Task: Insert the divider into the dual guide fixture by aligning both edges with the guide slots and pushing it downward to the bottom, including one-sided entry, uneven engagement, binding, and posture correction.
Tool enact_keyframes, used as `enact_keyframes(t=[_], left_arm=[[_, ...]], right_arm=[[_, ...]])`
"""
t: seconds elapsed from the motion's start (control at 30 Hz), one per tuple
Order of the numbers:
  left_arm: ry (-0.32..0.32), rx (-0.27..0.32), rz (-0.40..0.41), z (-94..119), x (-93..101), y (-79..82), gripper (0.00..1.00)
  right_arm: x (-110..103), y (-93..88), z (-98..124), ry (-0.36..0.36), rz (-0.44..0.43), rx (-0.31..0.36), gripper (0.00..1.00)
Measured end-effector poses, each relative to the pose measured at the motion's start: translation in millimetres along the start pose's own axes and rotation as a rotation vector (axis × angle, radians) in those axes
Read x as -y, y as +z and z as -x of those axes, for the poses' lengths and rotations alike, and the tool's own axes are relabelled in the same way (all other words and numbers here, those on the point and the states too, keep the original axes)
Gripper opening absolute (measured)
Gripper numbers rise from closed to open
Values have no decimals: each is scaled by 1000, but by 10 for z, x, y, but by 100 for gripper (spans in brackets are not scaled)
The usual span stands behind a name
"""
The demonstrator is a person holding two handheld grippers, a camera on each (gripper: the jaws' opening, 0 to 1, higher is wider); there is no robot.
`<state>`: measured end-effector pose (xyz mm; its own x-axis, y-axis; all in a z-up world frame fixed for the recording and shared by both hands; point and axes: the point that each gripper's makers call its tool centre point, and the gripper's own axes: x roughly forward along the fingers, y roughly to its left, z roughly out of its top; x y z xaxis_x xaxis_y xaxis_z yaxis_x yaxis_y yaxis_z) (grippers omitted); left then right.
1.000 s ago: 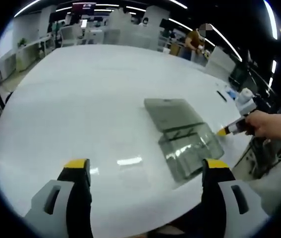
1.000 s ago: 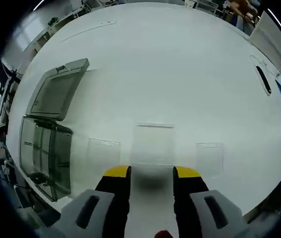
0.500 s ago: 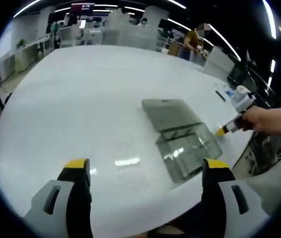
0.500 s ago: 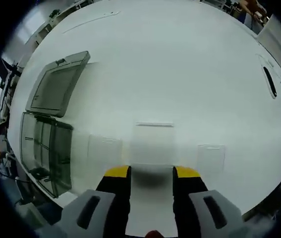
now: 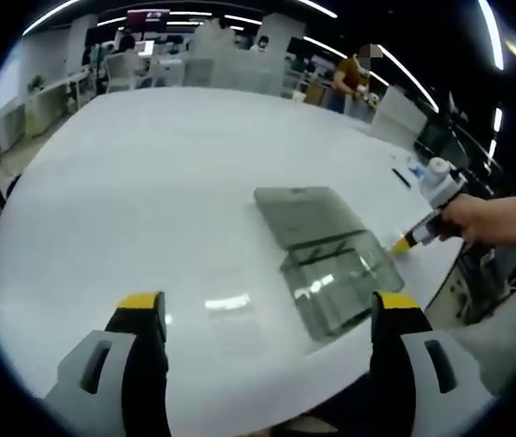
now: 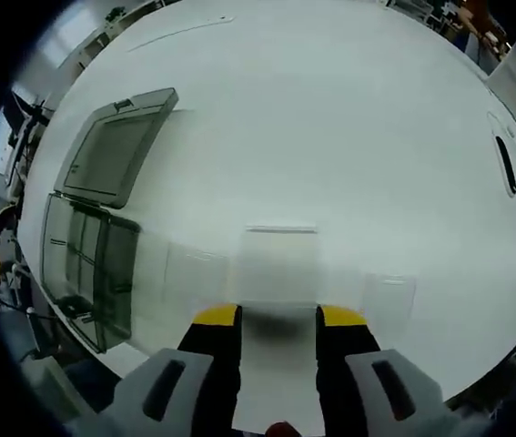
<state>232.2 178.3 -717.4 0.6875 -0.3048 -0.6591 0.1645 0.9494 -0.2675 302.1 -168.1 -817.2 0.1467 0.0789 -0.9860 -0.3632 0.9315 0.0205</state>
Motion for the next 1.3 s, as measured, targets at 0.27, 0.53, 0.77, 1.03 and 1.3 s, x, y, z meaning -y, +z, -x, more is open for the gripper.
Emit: enact_keyframes(t=[0.27, 0.53, 0.77, 1.03, 1.3], left_arm=[[-1, 1, -1, 12, 16, -2, 91], [-12, 5, -4, -6, 69, 31, 91], [-31, 12, -14, -42, 178, 100, 90], [-65, 20, -28, -101, 339, 172, 90], [-112, 22, -45, -155, 550, 217, 88]], right_arm=[[0, -1, -5, 13, 12, 6, 27], [-13, -42, 33, 24, 20, 18, 27], [-24, -18, 146, 31, 44, 48, 27], [-35, 23, 239, 42, 68, 85, 27], [-110, 17, 373, 66, 84, 129, 27]])
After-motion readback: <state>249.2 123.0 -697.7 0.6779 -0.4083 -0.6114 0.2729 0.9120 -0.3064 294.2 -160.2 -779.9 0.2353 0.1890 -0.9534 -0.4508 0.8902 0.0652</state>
